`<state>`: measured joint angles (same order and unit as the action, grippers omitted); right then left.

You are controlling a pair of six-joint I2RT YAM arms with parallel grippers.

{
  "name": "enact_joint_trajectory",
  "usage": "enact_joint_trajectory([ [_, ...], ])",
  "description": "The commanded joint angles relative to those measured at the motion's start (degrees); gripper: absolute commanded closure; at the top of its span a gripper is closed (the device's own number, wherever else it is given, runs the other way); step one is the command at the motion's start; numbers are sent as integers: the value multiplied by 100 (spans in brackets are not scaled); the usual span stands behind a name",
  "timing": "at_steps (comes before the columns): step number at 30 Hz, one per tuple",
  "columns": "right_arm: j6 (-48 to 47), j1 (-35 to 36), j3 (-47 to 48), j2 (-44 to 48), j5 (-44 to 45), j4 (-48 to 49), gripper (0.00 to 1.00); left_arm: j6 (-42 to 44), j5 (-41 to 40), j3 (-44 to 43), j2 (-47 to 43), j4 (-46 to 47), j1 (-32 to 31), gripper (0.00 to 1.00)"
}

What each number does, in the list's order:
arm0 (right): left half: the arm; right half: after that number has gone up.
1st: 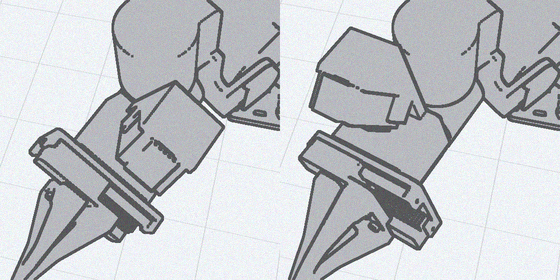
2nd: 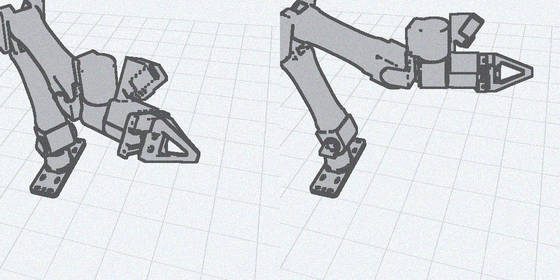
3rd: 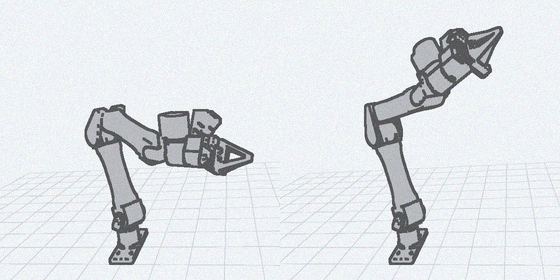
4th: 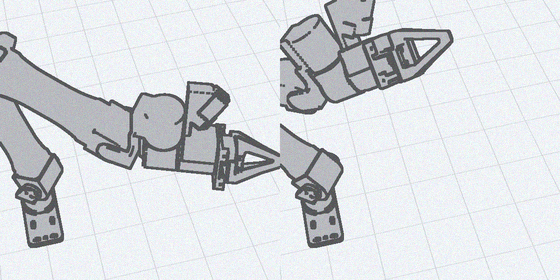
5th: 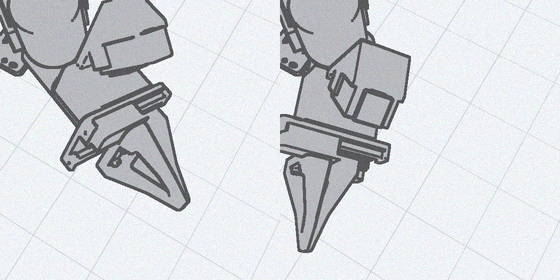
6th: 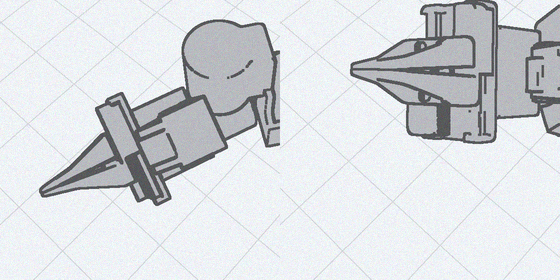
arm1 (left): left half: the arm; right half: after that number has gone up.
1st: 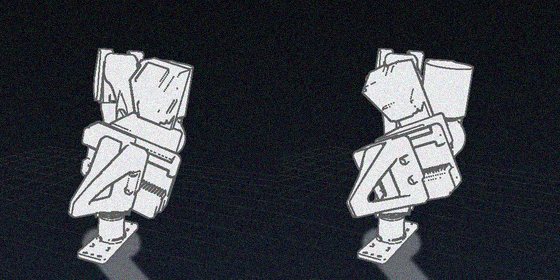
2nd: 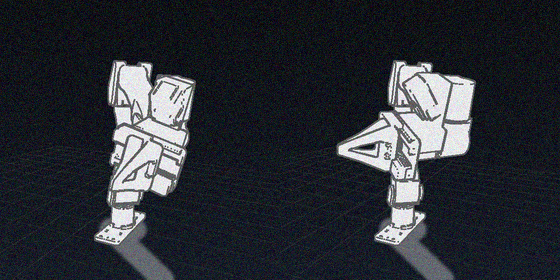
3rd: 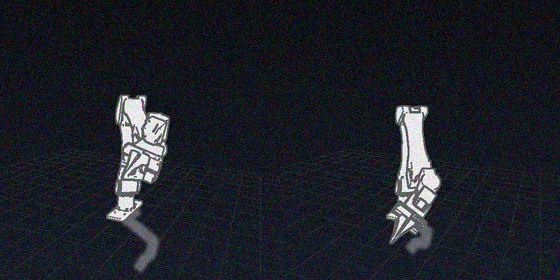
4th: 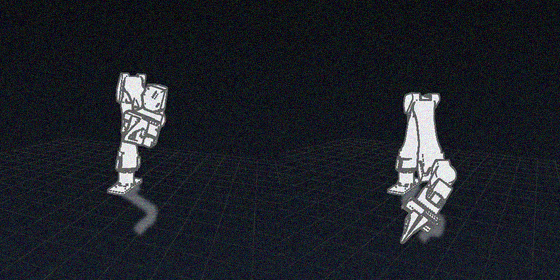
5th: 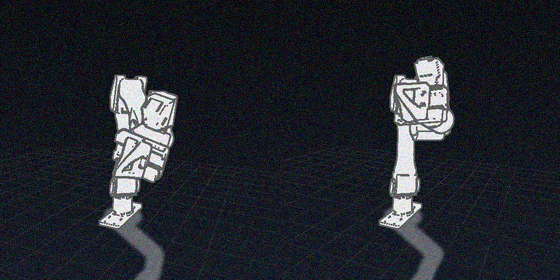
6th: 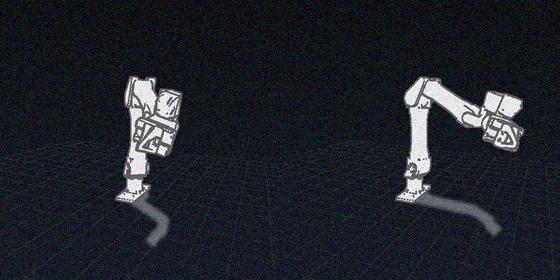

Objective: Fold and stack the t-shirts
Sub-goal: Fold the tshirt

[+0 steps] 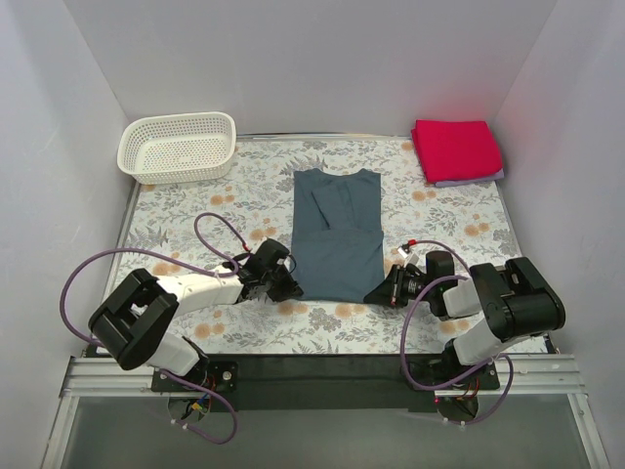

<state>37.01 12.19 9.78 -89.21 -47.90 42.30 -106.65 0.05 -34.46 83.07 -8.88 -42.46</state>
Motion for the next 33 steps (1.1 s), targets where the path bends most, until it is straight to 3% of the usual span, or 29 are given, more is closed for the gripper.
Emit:
enact_joint_trajectory([
  [1,-449,-50,-222,35,571,-732,88,83,-234,211,-89,-807,45,92],
  [10,-827,-58,443,1220,764,-2278,87,171,162,335,-844,-1142,27,94],
  [18,-1170,-234,1763,1469,1318,-3175,83,636,-278,-682,-679,-1107,246,84],
  [28,-1372,-419,3021,-25,1415,-3132,86,1568,-190,-2809,1456,-527,976,83],
  [33,-1434,-550,3074,-606,1529,-3009,87,1621,-50,-3216,2335,-465,1187,83],
])
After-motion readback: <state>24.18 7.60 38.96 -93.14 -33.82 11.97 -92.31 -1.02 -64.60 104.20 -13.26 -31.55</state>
